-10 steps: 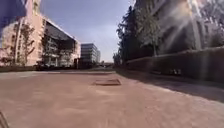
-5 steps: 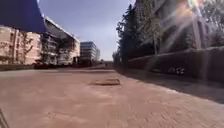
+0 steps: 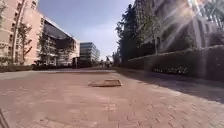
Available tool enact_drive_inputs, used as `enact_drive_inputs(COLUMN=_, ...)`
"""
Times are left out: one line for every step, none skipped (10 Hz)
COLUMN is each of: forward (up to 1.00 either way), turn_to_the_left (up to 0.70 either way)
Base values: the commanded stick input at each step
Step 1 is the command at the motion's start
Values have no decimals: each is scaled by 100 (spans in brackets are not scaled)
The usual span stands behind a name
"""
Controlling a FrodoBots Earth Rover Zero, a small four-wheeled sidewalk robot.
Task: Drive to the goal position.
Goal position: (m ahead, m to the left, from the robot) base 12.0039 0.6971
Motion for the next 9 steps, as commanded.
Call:
enact_drive_inputs(forward=0, turn_to_the_left=0)
enact_drive_inputs(forward=0, turn_to_the_left=0)
enact_drive_inputs(forward=0, turn_to_the_left=0)
enact_drive_inputs(forward=3, turn_to_the_left=0)
enact_drive_inputs(forward=35, turn_to_the_left=0)
enact_drive_inputs(forward=45, turn_to_the_left=0)
enact_drive_inputs(forward=43, turn_to_the_left=0)
enact_drive_inputs(forward=39, turn_to_the_left=0)
enact_drive_inputs(forward=39, turn_to_the_left=0)
